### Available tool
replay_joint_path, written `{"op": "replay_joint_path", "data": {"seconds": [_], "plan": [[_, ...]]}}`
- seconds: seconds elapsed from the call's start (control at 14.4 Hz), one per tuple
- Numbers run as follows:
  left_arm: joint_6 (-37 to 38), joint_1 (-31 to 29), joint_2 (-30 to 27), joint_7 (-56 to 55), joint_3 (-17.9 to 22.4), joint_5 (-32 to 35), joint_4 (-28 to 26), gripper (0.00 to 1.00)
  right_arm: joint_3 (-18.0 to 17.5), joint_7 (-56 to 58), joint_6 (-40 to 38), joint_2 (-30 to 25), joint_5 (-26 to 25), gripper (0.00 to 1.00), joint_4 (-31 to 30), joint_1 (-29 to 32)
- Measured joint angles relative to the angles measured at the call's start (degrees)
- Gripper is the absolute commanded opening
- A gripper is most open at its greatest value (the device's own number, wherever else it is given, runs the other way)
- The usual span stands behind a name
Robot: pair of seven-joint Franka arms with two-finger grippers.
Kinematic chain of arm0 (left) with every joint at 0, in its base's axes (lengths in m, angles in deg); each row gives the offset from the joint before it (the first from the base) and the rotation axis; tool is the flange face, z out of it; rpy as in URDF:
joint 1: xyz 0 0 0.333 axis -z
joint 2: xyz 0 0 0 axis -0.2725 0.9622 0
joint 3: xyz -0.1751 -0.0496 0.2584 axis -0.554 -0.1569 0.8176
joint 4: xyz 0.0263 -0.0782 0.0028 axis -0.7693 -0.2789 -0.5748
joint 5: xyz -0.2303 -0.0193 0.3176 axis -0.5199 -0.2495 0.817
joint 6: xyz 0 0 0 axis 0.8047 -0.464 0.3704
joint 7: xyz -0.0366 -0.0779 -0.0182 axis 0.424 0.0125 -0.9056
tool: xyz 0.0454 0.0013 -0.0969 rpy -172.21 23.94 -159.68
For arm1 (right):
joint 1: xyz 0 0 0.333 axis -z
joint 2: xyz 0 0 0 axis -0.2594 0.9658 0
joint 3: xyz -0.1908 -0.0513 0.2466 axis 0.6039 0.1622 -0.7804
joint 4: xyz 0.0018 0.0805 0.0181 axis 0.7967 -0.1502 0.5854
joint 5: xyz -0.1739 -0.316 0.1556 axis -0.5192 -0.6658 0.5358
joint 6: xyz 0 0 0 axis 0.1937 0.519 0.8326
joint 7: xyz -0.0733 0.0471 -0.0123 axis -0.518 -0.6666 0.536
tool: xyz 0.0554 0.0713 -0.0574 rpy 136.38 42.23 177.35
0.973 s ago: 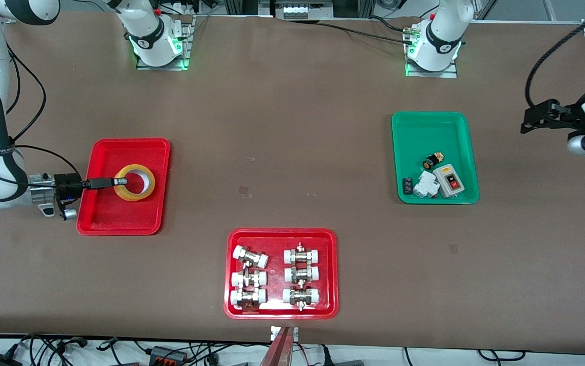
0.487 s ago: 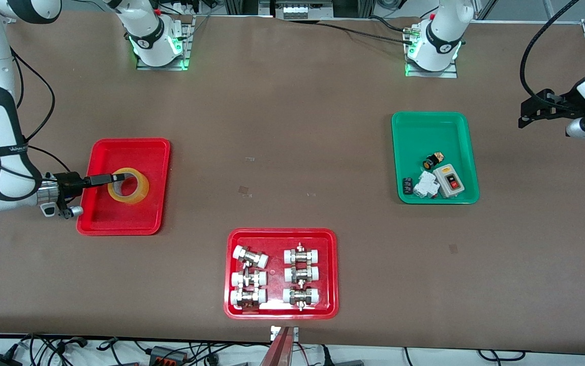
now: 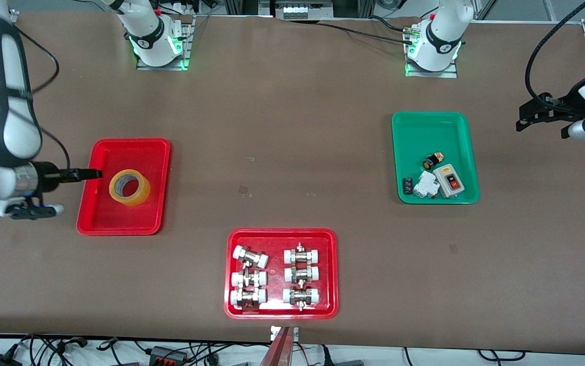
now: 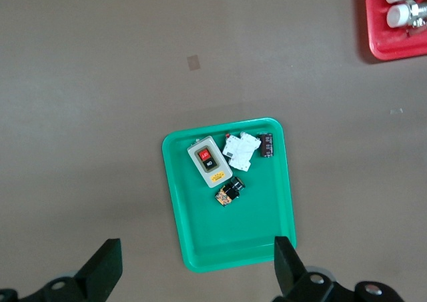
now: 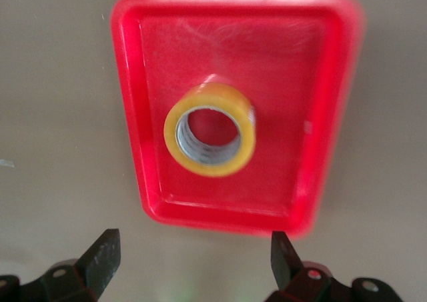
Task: Left arm passes tape to right arm into tray
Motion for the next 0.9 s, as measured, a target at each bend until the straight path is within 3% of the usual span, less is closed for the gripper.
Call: {"op": "replay_joint_path", "data": {"seconds": [0.21,0.42,0.9], "plan": [[0.0,0.0,-0.1,-3.8,-0.1,0.0,0.0,1.00,-0.1,-1.9,-5.0,-5.2,-3.5,1.00,6.1,-2.3],[0.0,0.0,-0.1,-4.5,-0.1,0.0,0.1,1.00,0.0,-2.3,-6.9,-5.6,-3.5,1.00,12.6,-1.9],[0.9,0.0,0.2,-4.8,-0.1,0.0,1.3,1.00,0.2,-5.9,1.2,-4.5,-3.8,1.00,13.6,-1.8]]}}
